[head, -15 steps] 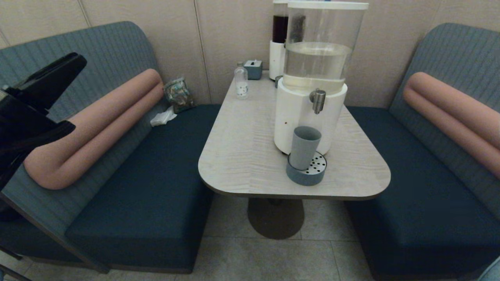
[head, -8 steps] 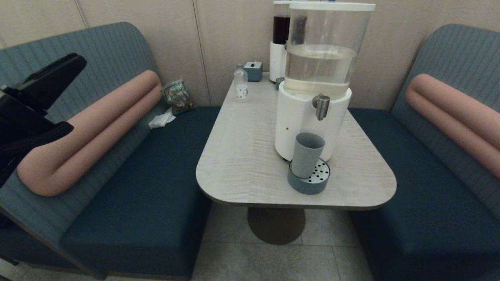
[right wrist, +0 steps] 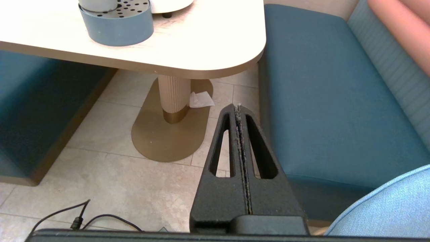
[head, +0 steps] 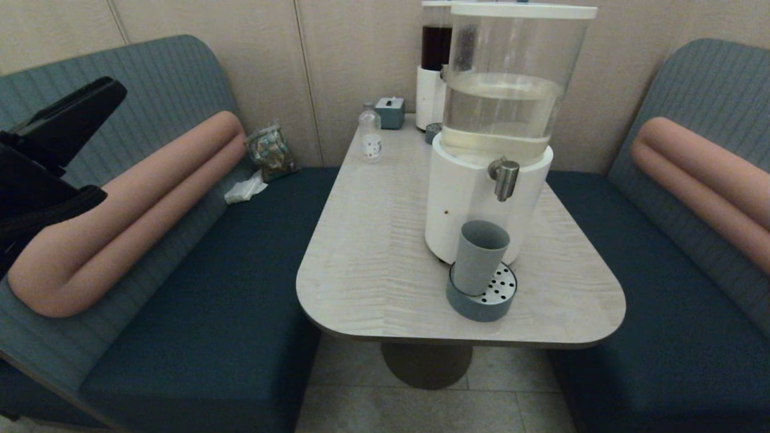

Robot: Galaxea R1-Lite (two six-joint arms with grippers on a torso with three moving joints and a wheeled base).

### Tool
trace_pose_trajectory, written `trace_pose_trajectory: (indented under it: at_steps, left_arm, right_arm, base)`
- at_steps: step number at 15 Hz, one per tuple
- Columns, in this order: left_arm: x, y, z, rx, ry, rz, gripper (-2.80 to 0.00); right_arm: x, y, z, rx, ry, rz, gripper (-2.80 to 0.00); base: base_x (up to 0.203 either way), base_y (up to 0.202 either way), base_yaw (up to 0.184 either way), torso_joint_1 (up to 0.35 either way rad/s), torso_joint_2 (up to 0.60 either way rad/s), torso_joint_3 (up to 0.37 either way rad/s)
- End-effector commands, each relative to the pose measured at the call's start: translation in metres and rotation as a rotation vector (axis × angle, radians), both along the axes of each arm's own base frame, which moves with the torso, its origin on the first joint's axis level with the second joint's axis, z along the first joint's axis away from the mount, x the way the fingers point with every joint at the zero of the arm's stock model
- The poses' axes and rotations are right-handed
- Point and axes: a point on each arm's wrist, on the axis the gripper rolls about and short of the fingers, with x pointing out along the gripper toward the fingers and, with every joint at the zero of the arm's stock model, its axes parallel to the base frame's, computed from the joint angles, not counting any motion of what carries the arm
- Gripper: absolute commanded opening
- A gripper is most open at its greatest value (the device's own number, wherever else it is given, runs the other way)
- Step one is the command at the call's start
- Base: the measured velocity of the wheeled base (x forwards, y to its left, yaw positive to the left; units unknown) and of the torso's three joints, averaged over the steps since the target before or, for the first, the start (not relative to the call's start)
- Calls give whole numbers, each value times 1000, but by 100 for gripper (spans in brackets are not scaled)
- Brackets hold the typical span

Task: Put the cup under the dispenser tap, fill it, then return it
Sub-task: Turn on the faucet

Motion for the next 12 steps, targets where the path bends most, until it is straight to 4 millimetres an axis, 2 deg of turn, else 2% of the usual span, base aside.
trace_pose_trajectory:
  at_steps: [1, 6, 9, 12]
  left_arm:
    - [1, 0, -1, 1, 1, -3, -280]
    - [2, 0, -1, 4, 6, -6, -280]
    - [3, 0, -2, 2, 10, -6, -280]
    - [4, 0, -4, 1, 18, -6, -280]
  right_arm:
    - [0, 0, 0, -1, -1, 0, -280]
    - [0, 0, 0, -1, -1, 0, -280]
    - [0, 0, 0, -1, -1, 1, -280]
    - [0, 0, 0, -1, -3, 0, -280]
  base:
    - [0, 0, 0, 0, 0, 0]
    - [0, 0, 0, 0, 0, 0]
    - [157, 0, 2, 6, 2, 4]
    - [0, 0, 0, 11, 5, -5]
